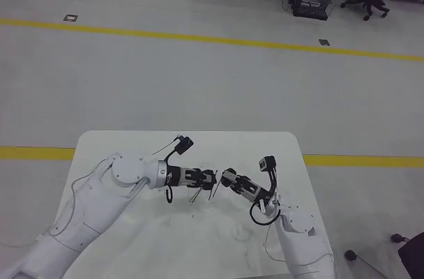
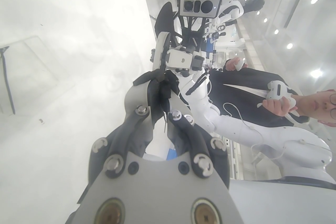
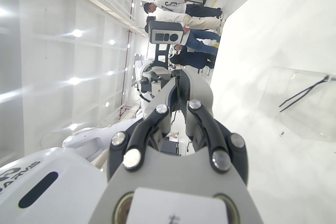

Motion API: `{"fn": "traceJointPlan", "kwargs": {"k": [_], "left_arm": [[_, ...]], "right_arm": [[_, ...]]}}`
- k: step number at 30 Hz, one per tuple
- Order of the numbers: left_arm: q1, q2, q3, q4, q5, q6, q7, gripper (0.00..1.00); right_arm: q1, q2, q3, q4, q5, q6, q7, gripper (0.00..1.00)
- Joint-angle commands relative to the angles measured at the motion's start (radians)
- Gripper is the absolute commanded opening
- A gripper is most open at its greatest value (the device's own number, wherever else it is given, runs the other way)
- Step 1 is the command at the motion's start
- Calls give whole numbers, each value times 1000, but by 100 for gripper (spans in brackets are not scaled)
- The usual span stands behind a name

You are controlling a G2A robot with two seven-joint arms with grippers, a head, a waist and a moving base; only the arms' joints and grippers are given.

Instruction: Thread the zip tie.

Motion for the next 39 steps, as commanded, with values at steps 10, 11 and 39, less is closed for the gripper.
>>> {"fn": "traceJointPlan", "kwargs": {"k": [10, 11, 39], "left_arm": [[29, 8, -50, 12, -253, -54, -33, 0], [31, 8, -52, 14, -275, -59, -40, 0], [66, -12, -52, 143, -778, 2, -47, 0]], "right_arm": [[0, -1, 61, 66, 66, 0, -70, 0], [2, -1, 64, 73, 75, 0, -78, 0], [10, 1, 71, 34, -14, 0, -188, 0]]}}
